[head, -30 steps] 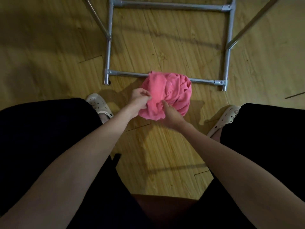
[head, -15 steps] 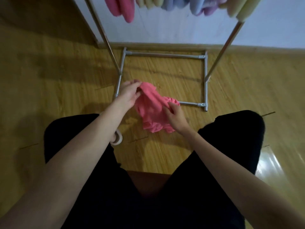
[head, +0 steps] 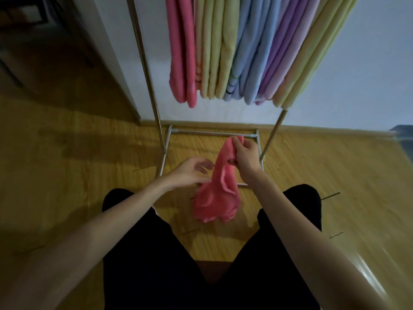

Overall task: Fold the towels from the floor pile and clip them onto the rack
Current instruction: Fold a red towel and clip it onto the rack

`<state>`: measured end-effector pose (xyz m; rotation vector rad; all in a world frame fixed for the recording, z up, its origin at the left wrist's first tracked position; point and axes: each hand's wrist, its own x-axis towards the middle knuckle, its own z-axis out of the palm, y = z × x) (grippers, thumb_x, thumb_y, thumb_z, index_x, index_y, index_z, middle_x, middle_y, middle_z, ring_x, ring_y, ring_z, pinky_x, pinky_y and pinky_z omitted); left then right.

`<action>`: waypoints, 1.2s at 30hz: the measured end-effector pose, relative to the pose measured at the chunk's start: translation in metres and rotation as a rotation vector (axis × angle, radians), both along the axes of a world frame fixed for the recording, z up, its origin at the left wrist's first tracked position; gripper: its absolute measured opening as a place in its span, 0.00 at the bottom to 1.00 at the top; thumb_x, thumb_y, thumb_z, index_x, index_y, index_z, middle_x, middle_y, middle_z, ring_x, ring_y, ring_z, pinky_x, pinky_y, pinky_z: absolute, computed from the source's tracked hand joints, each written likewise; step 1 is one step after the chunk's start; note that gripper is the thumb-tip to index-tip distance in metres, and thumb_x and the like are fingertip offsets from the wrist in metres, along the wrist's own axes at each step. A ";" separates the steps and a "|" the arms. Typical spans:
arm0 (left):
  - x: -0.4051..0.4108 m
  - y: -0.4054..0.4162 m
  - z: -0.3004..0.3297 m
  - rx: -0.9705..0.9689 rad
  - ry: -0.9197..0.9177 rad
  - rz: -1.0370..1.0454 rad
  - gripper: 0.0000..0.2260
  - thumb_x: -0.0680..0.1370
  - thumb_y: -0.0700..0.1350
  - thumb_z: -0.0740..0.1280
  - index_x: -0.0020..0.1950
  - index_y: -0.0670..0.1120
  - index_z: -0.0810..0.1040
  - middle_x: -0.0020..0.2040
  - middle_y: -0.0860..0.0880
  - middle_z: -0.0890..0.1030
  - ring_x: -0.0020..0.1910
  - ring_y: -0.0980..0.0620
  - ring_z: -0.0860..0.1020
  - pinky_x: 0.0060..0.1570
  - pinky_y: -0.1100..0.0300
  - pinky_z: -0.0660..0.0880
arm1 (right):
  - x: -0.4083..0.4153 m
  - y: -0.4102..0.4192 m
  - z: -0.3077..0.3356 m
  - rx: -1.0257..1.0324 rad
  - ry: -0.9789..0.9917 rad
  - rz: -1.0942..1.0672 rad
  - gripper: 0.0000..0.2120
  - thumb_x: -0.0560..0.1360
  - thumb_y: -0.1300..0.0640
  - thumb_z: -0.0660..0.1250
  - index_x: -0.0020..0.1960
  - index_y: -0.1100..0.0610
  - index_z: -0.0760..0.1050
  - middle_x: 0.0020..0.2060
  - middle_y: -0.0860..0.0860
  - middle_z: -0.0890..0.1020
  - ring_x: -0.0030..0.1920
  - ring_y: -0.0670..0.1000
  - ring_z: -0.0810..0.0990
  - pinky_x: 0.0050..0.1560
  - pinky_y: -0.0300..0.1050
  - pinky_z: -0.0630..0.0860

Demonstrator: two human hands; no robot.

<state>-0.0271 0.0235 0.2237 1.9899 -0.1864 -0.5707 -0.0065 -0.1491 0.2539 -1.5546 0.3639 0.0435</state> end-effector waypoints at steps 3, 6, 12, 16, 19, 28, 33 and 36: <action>-0.001 -0.003 0.012 0.096 -0.089 -0.063 0.23 0.67 0.52 0.77 0.58 0.50 0.76 0.55 0.55 0.78 0.54 0.57 0.77 0.48 0.65 0.74 | -0.004 0.004 0.024 0.056 0.001 -0.048 0.14 0.79 0.58 0.63 0.35 0.59 0.72 0.24 0.47 0.71 0.28 0.47 0.71 0.28 0.42 0.71; 0.000 -0.015 0.028 0.245 -0.247 -0.007 0.19 0.67 0.60 0.74 0.53 0.53 0.78 0.47 0.59 0.78 0.49 0.57 0.78 0.46 0.62 0.75 | -0.008 0.006 0.042 0.086 -0.020 -0.081 0.12 0.79 0.59 0.63 0.38 0.60 0.75 0.29 0.52 0.75 0.32 0.50 0.74 0.35 0.46 0.73; -0.017 -0.030 0.047 0.399 -0.603 -0.018 0.19 0.72 0.65 0.66 0.36 0.50 0.73 0.31 0.57 0.73 0.30 0.59 0.72 0.30 0.63 0.68 | -0.024 0.005 0.080 0.281 -0.079 -0.110 0.09 0.80 0.64 0.60 0.43 0.64 0.73 0.35 0.57 0.77 0.31 0.51 0.79 0.27 0.38 0.77; -0.025 -0.037 0.047 0.405 -0.664 0.032 0.14 0.81 0.51 0.60 0.38 0.45 0.72 0.33 0.50 0.74 0.32 0.50 0.73 0.28 0.59 0.59 | -0.032 -0.003 0.093 0.349 -0.070 -0.142 0.07 0.80 0.66 0.59 0.44 0.64 0.73 0.36 0.57 0.77 0.28 0.48 0.79 0.26 0.37 0.77; -0.020 -0.031 0.044 0.351 -0.493 0.124 0.16 0.82 0.48 0.56 0.45 0.39 0.77 0.37 0.42 0.80 0.37 0.42 0.80 0.32 0.54 0.68 | -0.032 -0.020 0.098 0.358 -0.079 -0.208 0.06 0.79 0.65 0.62 0.43 0.64 0.73 0.35 0.57 0.75 0.28 0.48 0.77 0.25 0.36 0.75; -0.016 -0.034 0.090 -0.131 -0.200 0.490 0.11 0.80 0.34 0.57 0.55 0.35 0.78 0.41 0.39 0.79 0.35 0.44 0.81 0.32 0.52 0.81 | -0.031 -0.065 0.083 0.275 -0.008 -0.219 0.11 0.74 0.69 0.68 0.40 0.61 0.66 0.30 0.54 0.68 0.23 0.47 0.70 0.23 0.36 0.69; -0.018 -0.048 0.107 -0.237 -0.183 0.628 0.10 0.80 0.36 0.58 0.49 0.36 0.78 0.43 0.36 0.80 0.39 0.39 0.82 0.42 0.45 0.81 | -0.050 -0.066 0.078 0.032 -0.151 -0.157 0.10 0.76 0.66 0.67 0.55 0.62 0.70 0.35 0.54 0.76 0.31 0.47 0.74 0.31 0.36 0.75; -0.018 -0.052 0.117 -0.341 -0.147 0.701 0.11 0.79 0.35 0.56 0.48 0.34 0.77 0.41 0.36 0.80 0.36 0.42 0.82 0.36 0.52 0.82 | -0.054 -0.066 0.079 -0.132 -0.278 0.024 0.03 0.74 0.67 0.68 0.46 0.62 0.79 0.34 0.53 0.79 0.34 0.47 0.77 0.36 0.36 0.78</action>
